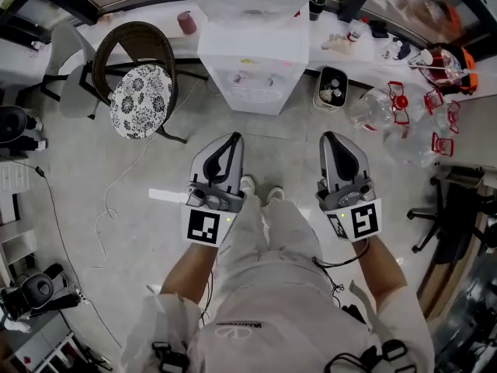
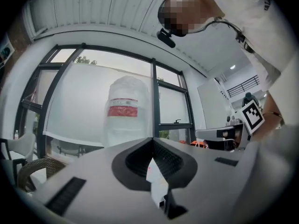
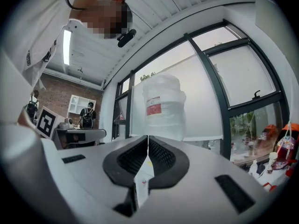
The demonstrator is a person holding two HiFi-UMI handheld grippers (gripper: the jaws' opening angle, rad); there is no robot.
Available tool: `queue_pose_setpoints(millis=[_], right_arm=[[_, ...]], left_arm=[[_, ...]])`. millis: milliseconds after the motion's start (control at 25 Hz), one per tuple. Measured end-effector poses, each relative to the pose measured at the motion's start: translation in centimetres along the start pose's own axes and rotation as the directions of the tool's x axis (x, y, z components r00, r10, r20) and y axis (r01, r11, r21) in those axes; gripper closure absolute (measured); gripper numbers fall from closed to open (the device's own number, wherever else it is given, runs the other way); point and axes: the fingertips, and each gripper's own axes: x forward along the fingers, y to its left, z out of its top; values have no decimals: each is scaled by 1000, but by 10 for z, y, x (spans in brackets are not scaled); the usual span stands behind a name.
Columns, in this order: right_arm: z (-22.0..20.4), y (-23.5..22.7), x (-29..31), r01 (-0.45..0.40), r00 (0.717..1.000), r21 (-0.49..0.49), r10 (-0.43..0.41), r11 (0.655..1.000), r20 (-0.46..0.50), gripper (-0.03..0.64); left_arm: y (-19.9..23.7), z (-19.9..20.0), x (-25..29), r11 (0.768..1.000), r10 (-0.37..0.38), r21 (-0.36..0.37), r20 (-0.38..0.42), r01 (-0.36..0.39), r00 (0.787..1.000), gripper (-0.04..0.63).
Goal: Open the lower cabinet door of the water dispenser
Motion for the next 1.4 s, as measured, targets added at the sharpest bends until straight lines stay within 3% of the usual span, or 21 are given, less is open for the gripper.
queue_pose_setpoints(millis=[160,480,760,1120,1400], right_arm=[[-94,-21,22,-3,1000,49,4,999,-7,600],[-317,-75,61,-8,998,74,12,997,-59,600],[-455,-117,71,-9,1000,84,12,996,-28,598],[-565,-126,94,-64,997,50,66,997,-43,598],[-626,-138,103,-93,991,80,100,992,-85,566]], left_arm=[[8,-85,26,1000,-29,3,5,29,1000,594],[7,-306,72,997,-82,7,-35,82,996,594],[-12,-465,111,983,-178,40,-89,182,980,594],[-19,-567,137,957,-284,39,-71,287,956,594],[-22,-607,150,949,-309,38,-65,312,949,594]])
